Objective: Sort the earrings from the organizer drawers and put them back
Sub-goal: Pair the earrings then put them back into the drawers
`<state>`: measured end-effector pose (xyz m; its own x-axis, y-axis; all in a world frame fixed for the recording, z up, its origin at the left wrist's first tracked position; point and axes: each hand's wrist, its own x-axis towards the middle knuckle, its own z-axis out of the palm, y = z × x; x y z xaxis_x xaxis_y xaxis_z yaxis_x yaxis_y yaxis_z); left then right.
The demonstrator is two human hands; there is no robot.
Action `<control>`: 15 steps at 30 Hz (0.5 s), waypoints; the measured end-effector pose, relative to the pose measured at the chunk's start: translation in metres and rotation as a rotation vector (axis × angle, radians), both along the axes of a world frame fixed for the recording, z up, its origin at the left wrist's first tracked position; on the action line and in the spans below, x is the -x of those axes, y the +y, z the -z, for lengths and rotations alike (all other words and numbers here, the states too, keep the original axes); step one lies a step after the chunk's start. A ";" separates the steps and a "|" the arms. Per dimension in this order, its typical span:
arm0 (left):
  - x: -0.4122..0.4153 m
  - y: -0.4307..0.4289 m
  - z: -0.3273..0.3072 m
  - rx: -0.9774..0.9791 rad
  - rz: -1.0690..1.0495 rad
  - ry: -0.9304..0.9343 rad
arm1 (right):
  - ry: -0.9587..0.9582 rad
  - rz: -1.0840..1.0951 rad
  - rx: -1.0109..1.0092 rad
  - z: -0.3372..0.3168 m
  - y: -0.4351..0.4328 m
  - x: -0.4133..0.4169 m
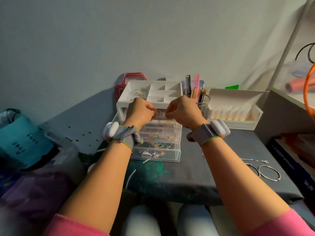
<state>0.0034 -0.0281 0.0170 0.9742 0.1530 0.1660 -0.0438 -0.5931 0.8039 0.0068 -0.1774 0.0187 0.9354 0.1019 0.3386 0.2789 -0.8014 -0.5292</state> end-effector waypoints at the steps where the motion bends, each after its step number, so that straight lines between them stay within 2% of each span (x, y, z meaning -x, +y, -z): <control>1: -0.002 0.001 0.002 -0.041 0.025 0.031 | 0.008 0.007 0.061 0.000 0.002 -0.001; 5: -0.014 -0.002 0.007 -0.206 0.083 0.156 | 0.057 -0.002 0.252 -0.005 0.007 -0.005; 8: -0.019 -0.009 0.009 -0.230 0.140 0.223 | 0.087 -0.016 0.360 -0.007 0.010 -0.009; 15: -0.034 -0.017 0.020 -0.498 0.138 0.238 | 0.103 -0.006 0.563 -0.005 0.010 -0.010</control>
<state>0.0373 -0.0451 -0.0030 0.9990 -0.0187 -0.0409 0.0004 -0.9050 0.4254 0.0170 -0.1675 0.0236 0.9595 0.2459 0.1372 0.2541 -0.9661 -0.0457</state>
